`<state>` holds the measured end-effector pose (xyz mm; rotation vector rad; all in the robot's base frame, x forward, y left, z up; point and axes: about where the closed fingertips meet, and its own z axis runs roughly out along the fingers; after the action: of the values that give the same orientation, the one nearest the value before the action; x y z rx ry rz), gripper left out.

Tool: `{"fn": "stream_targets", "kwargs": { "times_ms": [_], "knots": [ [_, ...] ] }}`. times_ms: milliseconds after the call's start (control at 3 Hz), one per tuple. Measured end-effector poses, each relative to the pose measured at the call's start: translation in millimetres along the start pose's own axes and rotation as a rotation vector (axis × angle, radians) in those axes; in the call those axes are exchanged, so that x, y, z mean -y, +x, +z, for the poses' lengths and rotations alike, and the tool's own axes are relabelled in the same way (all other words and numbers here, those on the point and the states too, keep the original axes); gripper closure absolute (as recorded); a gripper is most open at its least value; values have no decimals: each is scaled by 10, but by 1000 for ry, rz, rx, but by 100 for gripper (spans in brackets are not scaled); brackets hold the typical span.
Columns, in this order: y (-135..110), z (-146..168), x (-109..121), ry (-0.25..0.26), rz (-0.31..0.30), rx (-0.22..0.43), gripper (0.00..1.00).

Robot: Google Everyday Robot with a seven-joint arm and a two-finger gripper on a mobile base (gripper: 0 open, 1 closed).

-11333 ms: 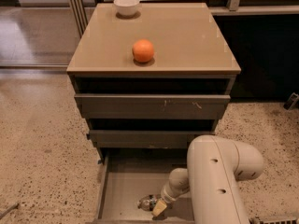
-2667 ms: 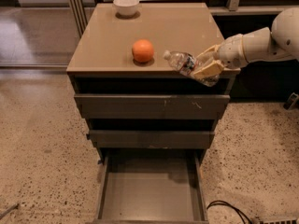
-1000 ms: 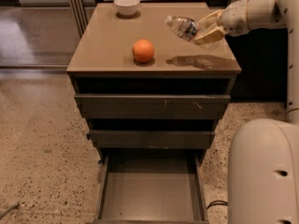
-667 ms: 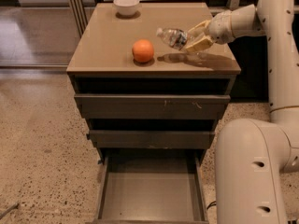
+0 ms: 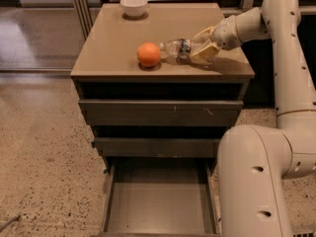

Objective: Pick water bottle from bottom drawer and place on counter

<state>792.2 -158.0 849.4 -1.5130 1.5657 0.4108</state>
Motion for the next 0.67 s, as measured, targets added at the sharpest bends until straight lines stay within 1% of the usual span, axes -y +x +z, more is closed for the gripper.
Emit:
{"fn": "stream_targets", "kwargs": {
  "times_ms": [667],
  "knots": [
    [-5, -1, 4, 1, -1, 1, 35]
  ]
}}
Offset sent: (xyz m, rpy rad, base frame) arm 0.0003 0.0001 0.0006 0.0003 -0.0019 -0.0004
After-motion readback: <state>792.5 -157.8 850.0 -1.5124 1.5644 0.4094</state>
